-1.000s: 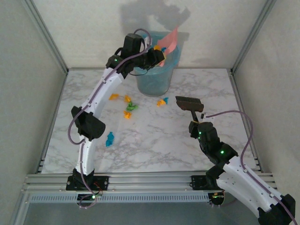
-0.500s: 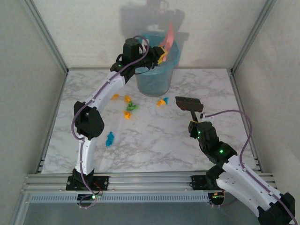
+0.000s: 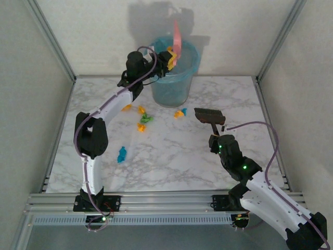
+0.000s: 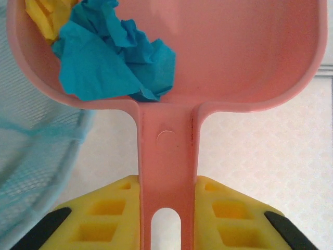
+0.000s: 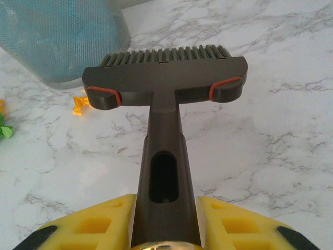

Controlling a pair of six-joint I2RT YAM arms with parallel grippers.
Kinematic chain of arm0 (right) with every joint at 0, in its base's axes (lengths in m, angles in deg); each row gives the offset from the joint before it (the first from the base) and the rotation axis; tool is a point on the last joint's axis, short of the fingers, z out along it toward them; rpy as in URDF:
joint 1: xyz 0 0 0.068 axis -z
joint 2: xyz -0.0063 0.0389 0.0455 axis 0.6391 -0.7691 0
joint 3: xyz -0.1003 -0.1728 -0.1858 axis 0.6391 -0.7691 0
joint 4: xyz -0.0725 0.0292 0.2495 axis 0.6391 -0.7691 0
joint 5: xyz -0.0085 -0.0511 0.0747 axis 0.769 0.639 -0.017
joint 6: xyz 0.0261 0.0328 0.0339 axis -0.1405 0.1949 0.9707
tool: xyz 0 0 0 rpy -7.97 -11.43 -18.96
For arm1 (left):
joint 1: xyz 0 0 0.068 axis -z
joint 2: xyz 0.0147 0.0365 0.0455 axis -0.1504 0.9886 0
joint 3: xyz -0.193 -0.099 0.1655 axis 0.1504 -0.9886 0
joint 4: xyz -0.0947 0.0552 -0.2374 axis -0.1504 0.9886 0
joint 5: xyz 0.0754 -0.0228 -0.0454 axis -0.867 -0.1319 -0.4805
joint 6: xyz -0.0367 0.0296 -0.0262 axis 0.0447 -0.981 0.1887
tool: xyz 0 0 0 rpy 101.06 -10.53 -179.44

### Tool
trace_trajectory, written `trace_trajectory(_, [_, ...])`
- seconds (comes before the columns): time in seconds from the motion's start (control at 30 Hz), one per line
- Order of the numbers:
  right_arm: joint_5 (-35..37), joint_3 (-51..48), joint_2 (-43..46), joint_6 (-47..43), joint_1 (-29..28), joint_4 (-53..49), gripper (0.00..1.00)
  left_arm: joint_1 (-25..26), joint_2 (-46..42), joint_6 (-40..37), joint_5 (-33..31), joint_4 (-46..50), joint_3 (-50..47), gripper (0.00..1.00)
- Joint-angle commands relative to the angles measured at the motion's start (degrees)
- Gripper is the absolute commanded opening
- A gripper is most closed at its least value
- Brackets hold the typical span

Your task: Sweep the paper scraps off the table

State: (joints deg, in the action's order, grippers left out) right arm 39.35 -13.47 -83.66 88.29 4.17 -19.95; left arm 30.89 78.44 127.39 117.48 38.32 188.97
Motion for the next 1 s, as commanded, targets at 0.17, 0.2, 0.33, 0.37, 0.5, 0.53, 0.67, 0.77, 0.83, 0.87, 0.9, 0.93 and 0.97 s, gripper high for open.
trace_trajectory(0.17, [0.7, 0.0, -0.3, -0.9, -0.3, 3.4, 0.00, -0.2, -3.2, 5.8, -0.1, -13.8, -3.5, 0.00])
trace_trajectory(0.2, [0.7, 0.1, -0.3, -0.9, -0.3, 3.5, 0.00, -0.1, -3.3, 5.9, -0.5, -14.2, -4.1, 0.00])
trace_trajectory(0.33, [0.7, 0.1, -0.3, -0.8, -0.4, 3.5, 0.00, -0.1, -3.9, 6.1, -0.8, -15.9, -6.2, 0.00])
trace_trajectory(0.37, [0.8, 0.0, -0.3, -0.9, -0.3, 3.4, 0.00, -0.1, -4.0, 5.4, -0.9, -15.1, -6.0, 0.00])
trace_trajectory(0.5, [1.1, 0.1, -0.3, -0.9, -0.4, 3.4, 0.00, 0.4, -5.3, 2.2, -0.2, -12.0, -5.4, 0.00])
trace_trajectory(0.53, [1.2, 0.1, -0.3, -0.8, -0.3, 3.3, 0.00, 0.8, -6.1, 0.5, 0.0, -10.3, -5.0, 0.00])
trace_trajectory(0.67, [2.2, 0.3, -0.8, -0.6, -0.3, 2.9, 0.00, 2.2, -9.7, -7.8, -0.1, 0.0, -1.9, 0.00])
trace_trajectory(0.77, [2.7, 0.4, -1.5, -0.3, -0.3, 2.6, 0.00, 3.6, -13.2, -13.1, -1.1, 5.7, -1.3, 0.00])
trace_trajectory(0.83, [3.4, 0.6, -2.1, 0.2, -0.3, 2.3, 0.00, 5.0, -15.3, -18.5, -1.8, 12.2, 0.2, 0.00])
trace_trajectory(0.87, [3.6, 0.7, -2.4, 0.3, -0.3, 2.2, 0.00, 5.8, -16.3, -20.9, -2.4, 15.1, 0.7, 0.00])
trace_trajectory(0.9, [3.8, 0.7, -2.8, 0.6, -0.4, 2.2, 0.00, 6.7, -17.5, -23.4, -3.2, 17.8, 1.0, 0.00])
trace_trajectory(0.93, [4.0, 0.9, -3.3, 0.9, -0.3, 2.0, 0.00, 7.8, -18.4, -25.9, -3.9, 20.3, 1.5, 0.00])
trace_trajectory(0.97, [4.2, 1.0, -3.8, 1.1, -0.3, 1.9, 0.00, 8.8, -19.2, -28.1, -4.2, 22.8, 2.1, 0.00])
